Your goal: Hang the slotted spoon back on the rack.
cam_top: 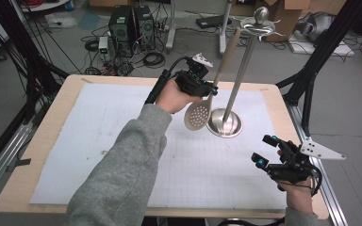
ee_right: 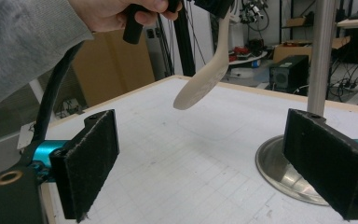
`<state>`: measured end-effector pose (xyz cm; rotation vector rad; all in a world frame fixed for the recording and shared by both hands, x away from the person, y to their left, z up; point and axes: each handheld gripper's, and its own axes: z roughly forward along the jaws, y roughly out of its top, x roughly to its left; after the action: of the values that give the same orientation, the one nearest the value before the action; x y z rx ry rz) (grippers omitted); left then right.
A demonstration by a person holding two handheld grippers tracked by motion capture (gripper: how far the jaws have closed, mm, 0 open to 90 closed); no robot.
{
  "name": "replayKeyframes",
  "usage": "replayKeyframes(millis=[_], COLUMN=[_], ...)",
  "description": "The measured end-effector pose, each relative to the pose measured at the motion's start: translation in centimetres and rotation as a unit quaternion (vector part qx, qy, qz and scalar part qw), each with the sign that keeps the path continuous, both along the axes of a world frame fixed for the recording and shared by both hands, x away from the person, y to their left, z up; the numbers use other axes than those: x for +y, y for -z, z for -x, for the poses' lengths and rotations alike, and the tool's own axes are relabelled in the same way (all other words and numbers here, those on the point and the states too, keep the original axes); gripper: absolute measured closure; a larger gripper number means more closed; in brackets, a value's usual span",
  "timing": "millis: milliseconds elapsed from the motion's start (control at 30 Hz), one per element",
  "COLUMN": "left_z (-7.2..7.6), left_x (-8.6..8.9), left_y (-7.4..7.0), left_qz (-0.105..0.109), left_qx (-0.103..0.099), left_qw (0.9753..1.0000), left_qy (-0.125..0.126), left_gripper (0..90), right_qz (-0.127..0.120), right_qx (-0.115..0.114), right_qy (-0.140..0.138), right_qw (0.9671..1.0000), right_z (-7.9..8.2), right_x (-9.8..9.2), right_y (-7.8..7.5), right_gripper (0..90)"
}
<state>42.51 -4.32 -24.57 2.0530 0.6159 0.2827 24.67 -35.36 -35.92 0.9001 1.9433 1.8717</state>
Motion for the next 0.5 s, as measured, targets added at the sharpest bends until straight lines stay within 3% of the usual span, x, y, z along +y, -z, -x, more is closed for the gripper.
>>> replayKeyframes(millis=[200, 500], left_z=[-0.1, -0.1], left_x=[-0.6, -1.2], left_y=[0.2, 0.3], left_qz=[0.007, -0.005], left_qx=[0.007, -0.001], left_qw=[1.0, 1.0], left_qy=[0.0, -0.005], left_gripper=[77.1, 76.8], right_qz=[-0.001, -0.002], right_qx=[0.0, 0.0], right_qy=[0.002, 0.002], right_qw=[1.0, 1.0], right_z=[0.1, 0.1], right_x=[-0.2, -0.2], right_y=[0.0, 0.0], right_gripper=[9.9, 9.9])
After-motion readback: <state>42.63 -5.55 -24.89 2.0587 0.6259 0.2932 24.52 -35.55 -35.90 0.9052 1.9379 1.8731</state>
